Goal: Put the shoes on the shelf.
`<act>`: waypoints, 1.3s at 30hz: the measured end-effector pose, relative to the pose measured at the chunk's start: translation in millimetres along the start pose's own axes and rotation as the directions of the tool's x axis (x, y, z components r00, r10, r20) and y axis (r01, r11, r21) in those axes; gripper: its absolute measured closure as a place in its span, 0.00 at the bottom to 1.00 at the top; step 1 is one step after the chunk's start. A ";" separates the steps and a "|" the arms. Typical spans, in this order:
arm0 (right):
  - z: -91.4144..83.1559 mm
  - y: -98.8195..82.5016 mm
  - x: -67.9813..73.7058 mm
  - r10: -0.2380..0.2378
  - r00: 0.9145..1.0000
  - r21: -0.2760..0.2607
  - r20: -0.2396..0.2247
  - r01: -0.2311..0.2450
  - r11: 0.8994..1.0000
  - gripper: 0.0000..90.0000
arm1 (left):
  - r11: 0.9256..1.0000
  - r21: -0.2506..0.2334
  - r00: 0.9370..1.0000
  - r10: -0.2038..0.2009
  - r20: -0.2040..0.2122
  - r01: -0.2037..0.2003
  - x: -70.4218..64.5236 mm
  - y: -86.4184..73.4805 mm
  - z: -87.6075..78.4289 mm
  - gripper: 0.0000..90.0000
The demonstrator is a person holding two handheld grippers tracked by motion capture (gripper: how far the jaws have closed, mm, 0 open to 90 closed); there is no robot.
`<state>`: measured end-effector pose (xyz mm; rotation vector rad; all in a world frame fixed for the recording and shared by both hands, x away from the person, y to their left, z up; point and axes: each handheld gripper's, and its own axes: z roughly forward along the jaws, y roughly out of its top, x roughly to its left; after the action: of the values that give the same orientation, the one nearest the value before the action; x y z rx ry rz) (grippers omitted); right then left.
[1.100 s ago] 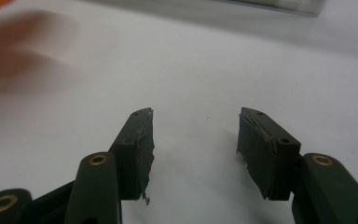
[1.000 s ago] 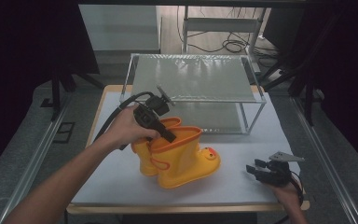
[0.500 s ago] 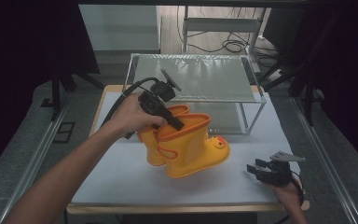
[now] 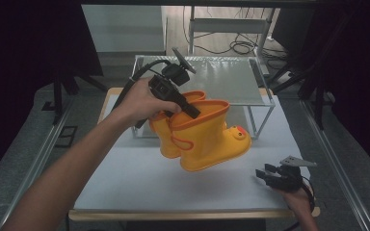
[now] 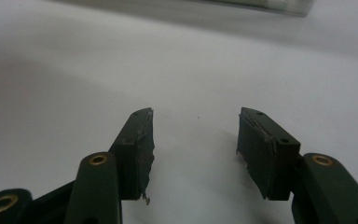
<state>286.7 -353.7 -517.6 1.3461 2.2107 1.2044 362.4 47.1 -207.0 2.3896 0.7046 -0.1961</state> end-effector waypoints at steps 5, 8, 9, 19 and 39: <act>-0.1 -0.1 -0.4 0.007 1.000 -0.005 0.001 -0.007 1.000 0.50 | 1.000 -0.028 1.000 -0.001 0.008 0.001 -0.8 8.2 -6.7 0.92; -0.4 -0.3 -0.9 0.007 1.000 -0.007 0.003 -0.007 1.000 0.50 | 0.998 -0.060 1.000 -0.013 0.025 0.014 2.0 16.2 -12.0 0.92; -0.4 -0.3 -0.9 0.007 1.000 -0.007 0.003 -0.007 1.000 0.50 | 0.998 -0.060 1.000 -0.013 0.025 0.014 2.0 16.2 -12.0 0.92; -0.9 -0.4 -2.4 0.013 1.000 -0.009 0.004 -0.013 1.000 0.50 | 0.994 -0.106 0.999 -0.028 0.029 0.031 7.5 38.6 -28.2 0.92; -1.2 -0.4 -4.0 0.020 1.000 -0.014 -0.001 -0.020 1.000 0.50 | 0.952 -0.238 0.977 -0.210 -0.043 0.194 60.2 85.7 -51.5 0.92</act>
<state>287.9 -357.7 -517.9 1.3663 2.1904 1.2249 457.3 48.7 -139.0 2.1081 0.9514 -0.1110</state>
